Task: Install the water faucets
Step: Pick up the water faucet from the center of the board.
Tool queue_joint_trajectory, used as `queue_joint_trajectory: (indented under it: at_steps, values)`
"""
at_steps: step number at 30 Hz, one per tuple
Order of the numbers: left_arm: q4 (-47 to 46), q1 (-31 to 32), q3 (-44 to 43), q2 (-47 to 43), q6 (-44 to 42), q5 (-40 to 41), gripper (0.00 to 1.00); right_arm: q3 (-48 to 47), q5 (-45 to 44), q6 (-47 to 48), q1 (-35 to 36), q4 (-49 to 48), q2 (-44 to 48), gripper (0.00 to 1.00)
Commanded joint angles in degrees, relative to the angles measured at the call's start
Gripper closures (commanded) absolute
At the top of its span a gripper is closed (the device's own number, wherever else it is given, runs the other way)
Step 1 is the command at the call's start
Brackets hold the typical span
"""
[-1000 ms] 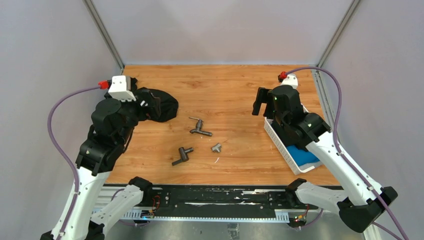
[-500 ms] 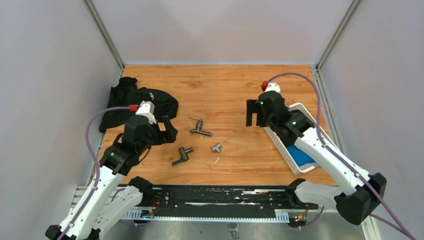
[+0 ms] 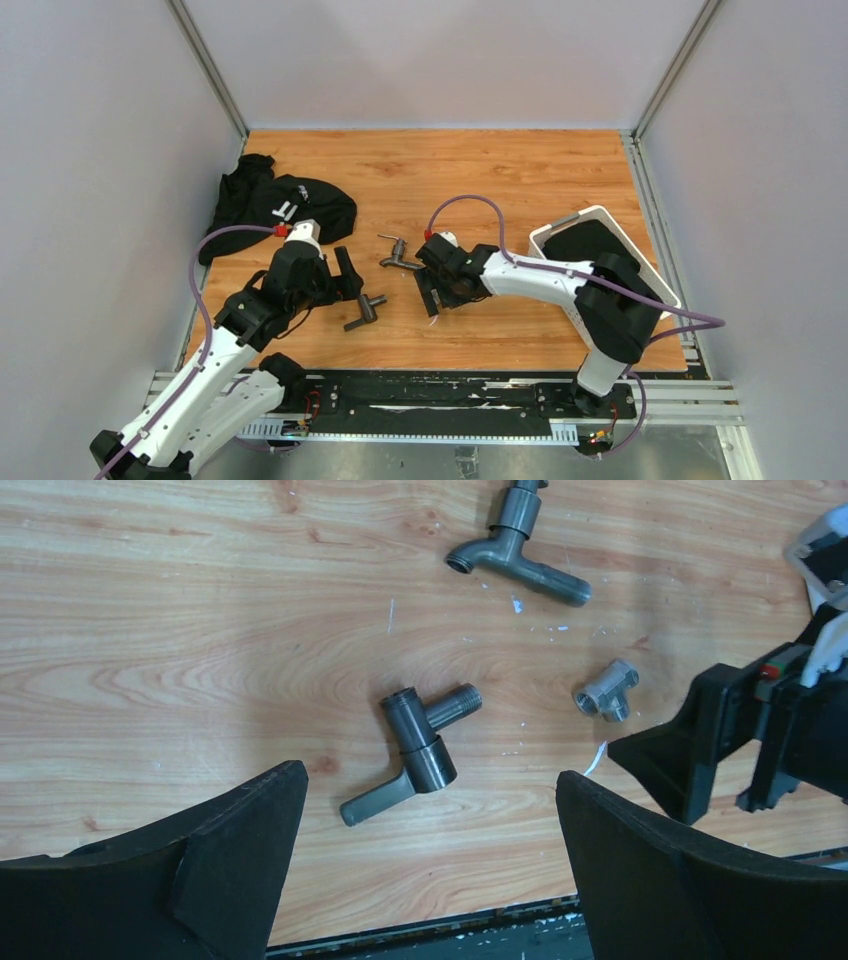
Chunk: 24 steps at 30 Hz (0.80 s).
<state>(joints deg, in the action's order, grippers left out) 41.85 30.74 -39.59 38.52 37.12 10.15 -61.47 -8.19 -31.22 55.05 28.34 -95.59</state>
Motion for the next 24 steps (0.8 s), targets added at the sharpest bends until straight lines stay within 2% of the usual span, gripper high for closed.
queue_joint_trajectory:
  at_steps: [1, 7, 15, 22, 24]
  values:
    - [0.94, 0.28, -1.18, -0.47, 0.27, 1.81, 0.0, -2.87, 2.5, -1.37, 0.59, -4.26, -3.42, 0.12]
    - [0.82, 0.28, -0.9, -0.13, 0.93, 0.05, 0.0, -4.62, 4.89, 0.78, 0.59, -5.13, -7.41, 0.2]
    - [0.91, 0.28, -1.23, -0.24, 0.58, -0.7, 0.0, -7.1, 4.55, -1.05, 0.68, -5.02, -10.89, 0.43]
    - [0.84, 0.28, -1.29, -0.06, 0.69, -0.41, 0.0, -10.79, 2.41, -10.82, 1.21, -2.84, -13.02, 0.48]
    - [0.91, 0.28, -1.28, 0.03, 0.71, -0.48, 0.0, -11.73, 1.58, -13.56, 1.64, -1.9, -13.37, 0.42]
